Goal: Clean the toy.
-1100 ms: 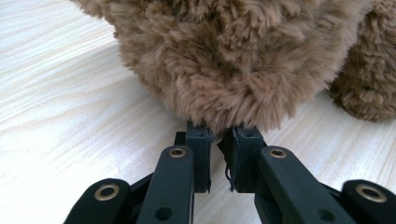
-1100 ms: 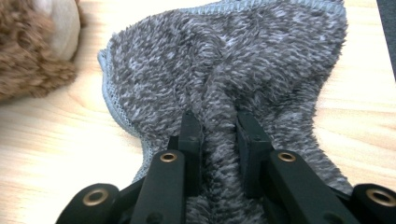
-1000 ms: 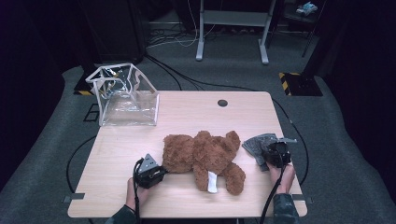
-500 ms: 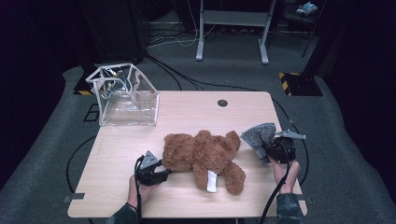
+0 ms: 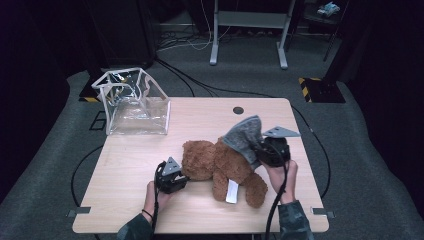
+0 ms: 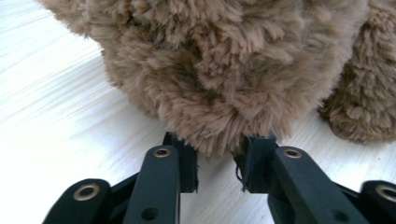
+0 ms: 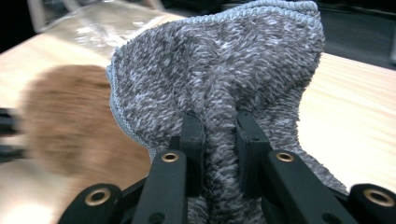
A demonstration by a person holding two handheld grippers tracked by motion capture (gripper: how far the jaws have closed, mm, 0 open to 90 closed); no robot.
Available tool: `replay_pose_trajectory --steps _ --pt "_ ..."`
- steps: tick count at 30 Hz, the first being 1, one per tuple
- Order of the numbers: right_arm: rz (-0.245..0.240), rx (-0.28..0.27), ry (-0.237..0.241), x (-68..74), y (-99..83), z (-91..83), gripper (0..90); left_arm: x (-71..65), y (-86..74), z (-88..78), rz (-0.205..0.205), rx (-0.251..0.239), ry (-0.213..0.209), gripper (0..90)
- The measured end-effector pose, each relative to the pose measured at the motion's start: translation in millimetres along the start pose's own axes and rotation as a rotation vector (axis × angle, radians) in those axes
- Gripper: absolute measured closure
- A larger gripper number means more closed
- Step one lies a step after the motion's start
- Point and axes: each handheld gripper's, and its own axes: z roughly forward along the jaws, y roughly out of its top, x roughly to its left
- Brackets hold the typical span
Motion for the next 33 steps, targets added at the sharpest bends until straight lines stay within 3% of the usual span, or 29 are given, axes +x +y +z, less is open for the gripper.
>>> replay_pose_trajectory --steps 6,10,14,20,26,33 --pt "-0.092 0.089 0.096 46.7 17.3 57.0 75.2 -0.1 0.0 7.8 -0.014 -0.027 -0.012 77.9" --pt "-0.087 0.116 0.12 60.8 15.3 81.8 75.6 1.5 -2.4 13.2 -0.032 -0.044 -0.012 81.7" --pt "-0.068 0.109 0.135 61.5 9.9 78.4 76.0 2.1 -5.1 15.7 -0.047 -0.07 -0.02 83.3" --pt "-0.106 0.112 0.169 72.8 -0.9 66.2 76.1 0.9 -4.3 16.4 -0.032 -0.066 -0.019 83.4" --pt "-0.14 0.141 0.193 83.5 -14.7 64.3 76.2 0.3 -4.2 16.7 -0.032 -0.064 -0.022 83.3" --pt "-0.14 0.187 0.232 91.8 -34.2 66.6 76.5 0.4 -4.2 16.6 -0.03 -0.064 -0.021 83.4"
